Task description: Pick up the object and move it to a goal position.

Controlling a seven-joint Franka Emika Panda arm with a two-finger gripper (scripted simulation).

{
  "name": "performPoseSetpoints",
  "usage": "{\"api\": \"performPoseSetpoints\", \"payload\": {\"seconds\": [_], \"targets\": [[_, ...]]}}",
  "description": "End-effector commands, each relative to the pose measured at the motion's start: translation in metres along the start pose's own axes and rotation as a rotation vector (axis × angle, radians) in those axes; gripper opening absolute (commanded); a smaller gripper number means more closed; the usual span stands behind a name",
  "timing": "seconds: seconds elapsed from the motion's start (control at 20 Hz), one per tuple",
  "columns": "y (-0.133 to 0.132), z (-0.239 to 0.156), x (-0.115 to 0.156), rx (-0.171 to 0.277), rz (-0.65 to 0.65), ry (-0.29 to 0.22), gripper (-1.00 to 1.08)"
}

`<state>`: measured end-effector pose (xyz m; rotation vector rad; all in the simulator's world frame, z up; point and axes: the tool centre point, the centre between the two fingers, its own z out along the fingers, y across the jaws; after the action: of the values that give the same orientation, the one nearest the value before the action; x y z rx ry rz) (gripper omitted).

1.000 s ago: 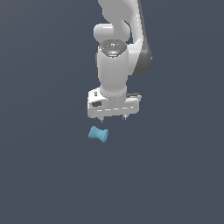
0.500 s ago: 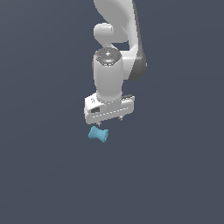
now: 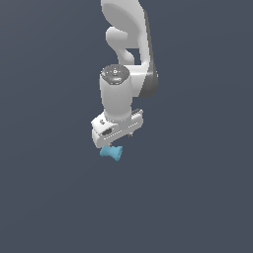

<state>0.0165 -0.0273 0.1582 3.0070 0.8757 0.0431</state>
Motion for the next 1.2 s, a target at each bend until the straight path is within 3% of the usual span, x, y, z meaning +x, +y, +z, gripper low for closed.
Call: {"api": "performPoseSetpoints", "payload": {"seconds": [0.0,1.15], "targets": [[0.003,0.006,-0.003,0.001,-0.064,-0.003,1.0],[0.028,0.058,-0.032,0.019,-0.601,-0.018,1.0]]}}
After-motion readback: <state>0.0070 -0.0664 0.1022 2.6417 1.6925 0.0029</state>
